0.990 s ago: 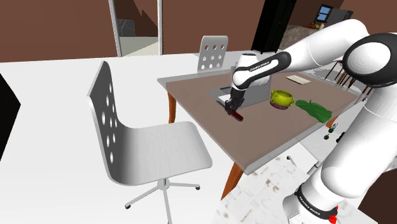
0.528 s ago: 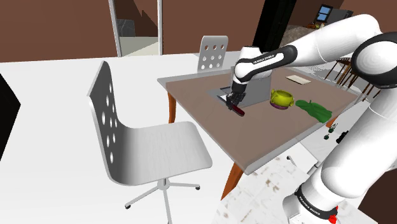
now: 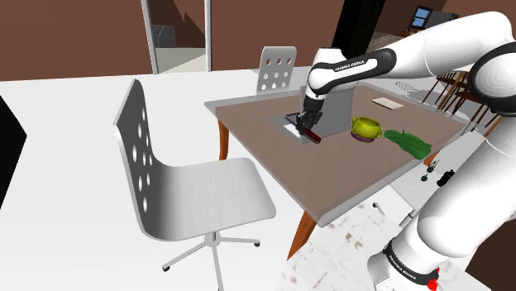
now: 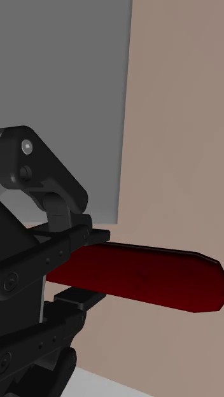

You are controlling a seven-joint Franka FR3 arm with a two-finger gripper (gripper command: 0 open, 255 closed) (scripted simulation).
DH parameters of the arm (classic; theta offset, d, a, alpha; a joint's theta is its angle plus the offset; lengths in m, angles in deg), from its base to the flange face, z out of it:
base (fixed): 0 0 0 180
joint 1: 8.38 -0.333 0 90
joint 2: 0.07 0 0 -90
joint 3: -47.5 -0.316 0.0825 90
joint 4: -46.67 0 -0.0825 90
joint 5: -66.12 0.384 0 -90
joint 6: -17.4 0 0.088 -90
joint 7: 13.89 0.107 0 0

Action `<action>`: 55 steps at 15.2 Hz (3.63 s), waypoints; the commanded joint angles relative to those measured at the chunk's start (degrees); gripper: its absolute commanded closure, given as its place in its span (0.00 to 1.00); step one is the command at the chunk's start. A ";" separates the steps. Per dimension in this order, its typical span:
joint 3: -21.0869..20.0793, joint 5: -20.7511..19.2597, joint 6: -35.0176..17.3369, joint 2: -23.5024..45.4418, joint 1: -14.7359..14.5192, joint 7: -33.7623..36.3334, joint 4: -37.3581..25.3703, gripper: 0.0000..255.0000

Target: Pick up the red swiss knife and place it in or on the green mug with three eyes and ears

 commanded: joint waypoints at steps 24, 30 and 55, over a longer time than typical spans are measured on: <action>7.33 -1.03 11.15 -3.61 6.36 -13.32 -7.65 1.00; 11.83 -0.39 11.64 -1.07 10.29 -22.00 -10.60 1.00; 20.51 8.81 10.32 17.30 23.86 -46.46 -25.27 1.00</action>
